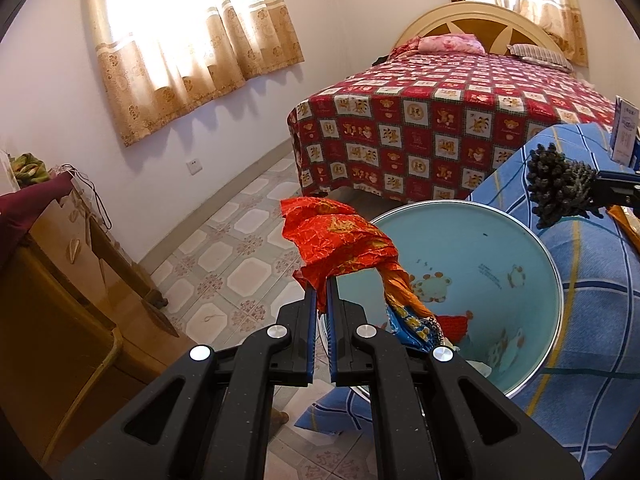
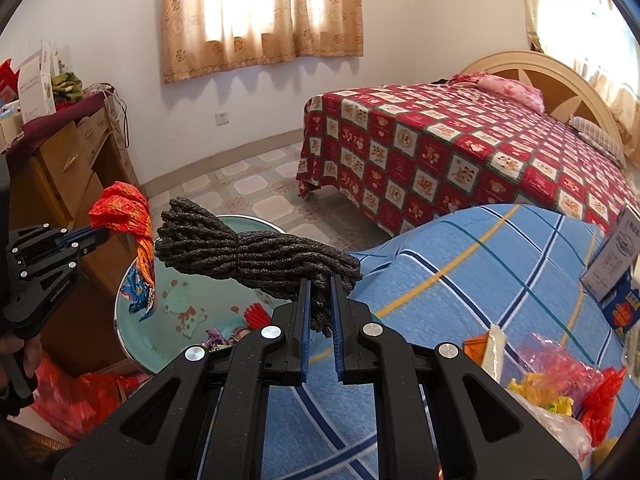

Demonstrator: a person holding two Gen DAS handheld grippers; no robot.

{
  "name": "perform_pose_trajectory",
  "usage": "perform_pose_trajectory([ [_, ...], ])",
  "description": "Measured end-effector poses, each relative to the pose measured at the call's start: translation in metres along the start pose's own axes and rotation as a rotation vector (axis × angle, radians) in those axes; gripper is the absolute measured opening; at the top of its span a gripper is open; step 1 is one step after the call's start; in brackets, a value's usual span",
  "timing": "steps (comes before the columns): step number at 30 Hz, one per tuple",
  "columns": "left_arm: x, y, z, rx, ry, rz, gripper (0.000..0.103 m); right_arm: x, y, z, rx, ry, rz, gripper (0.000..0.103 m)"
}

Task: Collect trash
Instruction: 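Carry the red wrapper and black yarn bundle over the light blue bin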

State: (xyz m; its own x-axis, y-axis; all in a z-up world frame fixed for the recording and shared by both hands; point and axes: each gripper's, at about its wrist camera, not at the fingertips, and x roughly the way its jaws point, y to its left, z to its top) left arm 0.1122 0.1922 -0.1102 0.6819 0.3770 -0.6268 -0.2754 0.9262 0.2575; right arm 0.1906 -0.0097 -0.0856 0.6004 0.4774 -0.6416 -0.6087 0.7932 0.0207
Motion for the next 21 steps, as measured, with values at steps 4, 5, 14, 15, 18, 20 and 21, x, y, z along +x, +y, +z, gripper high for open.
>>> perform_pose_trajectory([
  [4,0.002,0.002,0.000,-0.002,0.006,0.002,0.004,0.005,0.004,0.001,-0.008,0.007,0.004,0.010],
  [5,0.002,0.002,0.000,-0.001,0.005,0.002,0.004,0.006,0.004,0.001,-0.010,0.009,0.004,0.010],
  [14,0.002,0.004,0.000,-0.002,0.003,0.002,0.004,0.011,0.009,0.002,-0.023,0.015,0.008,0.010],
  [15,0.002,0.004,0.001,-0.003,0.004,0.001,0.004,0.011,0.009,0.002,-0.024,0.015,0.008,0.010],
  [18,0.002,0.004,0.001,-0.002,0.002,0.000,0.004,0.012,0.010,0.003,-0.025,0.014,0.009,0.010],
  [20,0.002,0.005,0.000,-0.003,0.004,-0.001,0.004,0.012,0.011,0.003,-0.027,0.014,0.009,0.010],
  [21,0.002,0.004,0.001,-0.002,0.004,-0.001,0.004,0.013,0.012,0.003,-0.030,0.014,0.008,0.010],
])
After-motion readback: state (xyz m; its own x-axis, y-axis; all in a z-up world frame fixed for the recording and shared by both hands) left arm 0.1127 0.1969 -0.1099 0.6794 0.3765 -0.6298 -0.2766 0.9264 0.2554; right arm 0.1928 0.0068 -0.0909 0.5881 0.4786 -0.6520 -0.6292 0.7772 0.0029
